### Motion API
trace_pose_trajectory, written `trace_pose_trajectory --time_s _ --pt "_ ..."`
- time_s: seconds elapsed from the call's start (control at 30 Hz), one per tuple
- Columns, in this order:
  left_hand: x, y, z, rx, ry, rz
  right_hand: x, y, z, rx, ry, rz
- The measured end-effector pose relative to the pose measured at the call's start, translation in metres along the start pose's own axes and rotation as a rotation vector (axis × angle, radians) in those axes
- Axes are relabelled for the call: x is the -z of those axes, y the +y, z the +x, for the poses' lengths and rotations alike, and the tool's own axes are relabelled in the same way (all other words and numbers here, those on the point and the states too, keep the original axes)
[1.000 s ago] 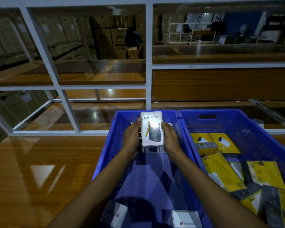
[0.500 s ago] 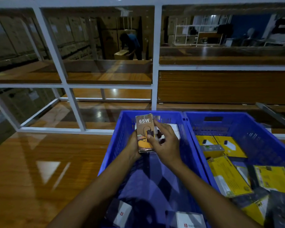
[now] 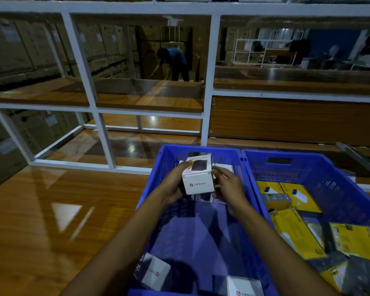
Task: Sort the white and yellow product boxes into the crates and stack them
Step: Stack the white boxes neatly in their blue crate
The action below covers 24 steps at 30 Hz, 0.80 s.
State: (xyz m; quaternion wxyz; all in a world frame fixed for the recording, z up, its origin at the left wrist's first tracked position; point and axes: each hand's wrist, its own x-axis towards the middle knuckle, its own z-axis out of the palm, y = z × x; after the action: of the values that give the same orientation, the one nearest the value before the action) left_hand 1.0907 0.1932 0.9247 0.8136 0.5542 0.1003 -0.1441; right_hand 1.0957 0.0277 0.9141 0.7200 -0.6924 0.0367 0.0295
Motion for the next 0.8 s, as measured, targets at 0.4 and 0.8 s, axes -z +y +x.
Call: trace_pose_trajectory --time_s 0.4,0.8 --pt "0.001 -0.002 -0.005 -0.13 -0.003 0.247 0.006 0.006 -0.003 -0.075 -0.118 -0.105" --pt "0.005 0.002 -0.007 -0.155 -0.105 0.077 0.02 0.011 0.001 0.294 -0.148 -0.54"
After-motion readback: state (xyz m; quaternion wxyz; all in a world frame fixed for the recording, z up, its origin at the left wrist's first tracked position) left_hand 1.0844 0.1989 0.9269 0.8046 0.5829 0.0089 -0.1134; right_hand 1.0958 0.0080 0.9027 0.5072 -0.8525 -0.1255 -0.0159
